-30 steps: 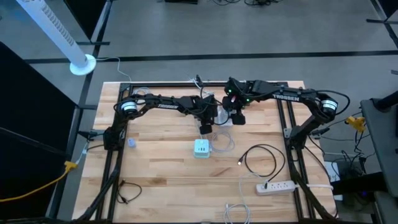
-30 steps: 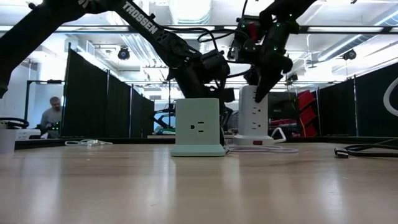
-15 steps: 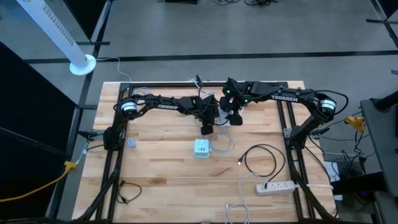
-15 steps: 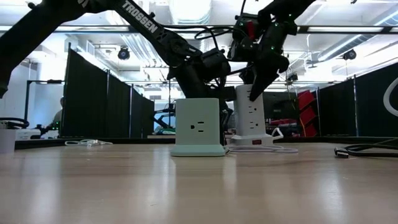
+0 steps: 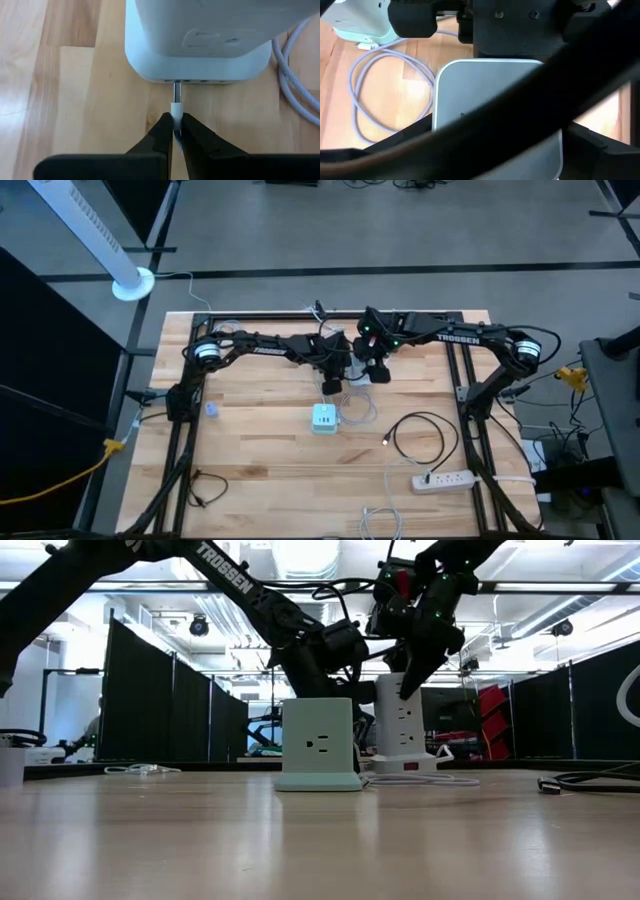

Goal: Insert USB
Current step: Insert the purple charger cable into the white outlet extension

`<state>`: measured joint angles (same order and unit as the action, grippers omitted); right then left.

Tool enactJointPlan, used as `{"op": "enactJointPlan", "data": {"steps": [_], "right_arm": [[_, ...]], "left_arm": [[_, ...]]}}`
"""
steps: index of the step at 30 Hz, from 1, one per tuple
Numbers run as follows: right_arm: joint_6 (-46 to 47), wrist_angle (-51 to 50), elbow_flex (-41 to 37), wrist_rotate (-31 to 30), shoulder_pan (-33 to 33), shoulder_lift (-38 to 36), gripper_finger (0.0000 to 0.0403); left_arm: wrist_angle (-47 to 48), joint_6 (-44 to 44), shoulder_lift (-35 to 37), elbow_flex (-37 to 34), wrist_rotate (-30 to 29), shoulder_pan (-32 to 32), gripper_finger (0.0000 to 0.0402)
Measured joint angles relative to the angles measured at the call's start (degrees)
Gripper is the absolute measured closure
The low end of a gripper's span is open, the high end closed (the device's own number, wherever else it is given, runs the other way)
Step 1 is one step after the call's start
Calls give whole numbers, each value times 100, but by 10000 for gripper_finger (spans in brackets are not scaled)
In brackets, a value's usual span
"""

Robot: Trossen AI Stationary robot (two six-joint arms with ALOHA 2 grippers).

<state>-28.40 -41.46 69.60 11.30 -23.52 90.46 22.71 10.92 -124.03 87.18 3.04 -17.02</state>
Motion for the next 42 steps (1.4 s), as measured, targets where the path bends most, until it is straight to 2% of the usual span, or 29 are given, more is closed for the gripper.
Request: {"op": "enactJointPlan", "data": {"steps": [28,31,34,42], "right_arm": [[233,42,-26,-20,-5,-12,108],[234,-114,-24,-167,0,-16,108],[263,-225,-24,-333,8,-148,108],[442,19,-4,-269,1,-745,108]], "left_arm": [[-313,42,-68,-14,92,37,386],[-368,55,-68,-14,103,48,386],[-388,47,-66,-11,121,53,386],[-419,26,-63,-57,120,51,386]]}}
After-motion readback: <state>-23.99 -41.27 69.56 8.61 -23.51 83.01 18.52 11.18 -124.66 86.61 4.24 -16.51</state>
